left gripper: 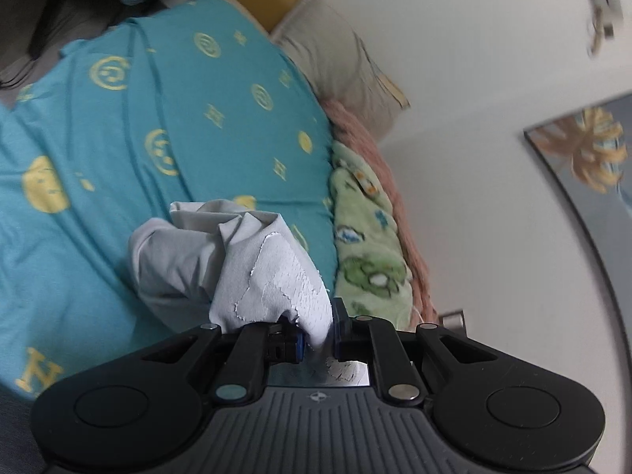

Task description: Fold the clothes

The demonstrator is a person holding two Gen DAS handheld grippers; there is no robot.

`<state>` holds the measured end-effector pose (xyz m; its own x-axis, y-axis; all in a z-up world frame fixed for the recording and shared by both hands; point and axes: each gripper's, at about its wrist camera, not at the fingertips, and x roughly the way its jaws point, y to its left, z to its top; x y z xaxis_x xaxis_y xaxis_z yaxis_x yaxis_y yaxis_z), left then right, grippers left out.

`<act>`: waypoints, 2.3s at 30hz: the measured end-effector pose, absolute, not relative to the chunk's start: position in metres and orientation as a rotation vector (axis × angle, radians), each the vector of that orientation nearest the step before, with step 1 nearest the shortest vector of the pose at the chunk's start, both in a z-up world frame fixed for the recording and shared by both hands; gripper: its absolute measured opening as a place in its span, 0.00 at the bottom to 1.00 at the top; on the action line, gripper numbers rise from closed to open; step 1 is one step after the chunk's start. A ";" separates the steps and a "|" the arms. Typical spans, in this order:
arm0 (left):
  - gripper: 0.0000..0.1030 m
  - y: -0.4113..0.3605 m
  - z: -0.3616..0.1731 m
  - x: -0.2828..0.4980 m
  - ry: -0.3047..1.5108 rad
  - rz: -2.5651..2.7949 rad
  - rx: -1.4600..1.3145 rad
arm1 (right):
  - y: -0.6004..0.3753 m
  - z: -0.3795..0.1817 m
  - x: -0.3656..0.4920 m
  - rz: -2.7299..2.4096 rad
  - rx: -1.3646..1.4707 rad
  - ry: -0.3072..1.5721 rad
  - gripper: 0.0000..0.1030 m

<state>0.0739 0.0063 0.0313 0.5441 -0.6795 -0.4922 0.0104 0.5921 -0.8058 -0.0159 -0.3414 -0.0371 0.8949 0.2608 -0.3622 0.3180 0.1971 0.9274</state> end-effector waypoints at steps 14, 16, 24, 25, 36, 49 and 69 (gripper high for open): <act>0.13 -0.258 0.104 0.163 0.839 -0.727 -0.672 | -0.546 0.078 0.027 -0.229 1.128 0.249 0.15; 0.13 -0.296 0.114 0.177 0.795 -0.795 -0.711 | -0.576 0.103 0.032 -0.258 1.067 0.187 0.15; 0.16 -0.416 0.084 0.191 0.719 -1.010 -0.561 | -0.641 0.100 0.009 -0.434 0.869 0.091 0.15; 0.16 -0.421 0.064 0.187 0.741 -1.019 -0.502 | -0.642 0.083 0.005 -0.464 0.860 0.146 0.15; 0.31 -0.413 -0.061 0.146 0.885 -1.018 -0.172 | -0.611 -0.028 -0.030 -0.569 0.847 0.495 0.17; 1.00 -0.367 0.069 0.065 0.620 -0.954 0.047 | -0.559 0.050 -0.075 -0.613 0.724 0.485 0.87; 1.00 -0.196 0.168 -0.119 0.258 -0.884 0.047 | -0.385 0.132 -0.187 -0.533 0.339 0.271 0.87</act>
<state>-0.1187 -0.1963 0.1675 0.6053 -0.7582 -0.2424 0.7695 0.6353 -0.0657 -0.1870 -0.3848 0.1323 0.8283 -0.4477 -0.3369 0.5359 0.8085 0.2433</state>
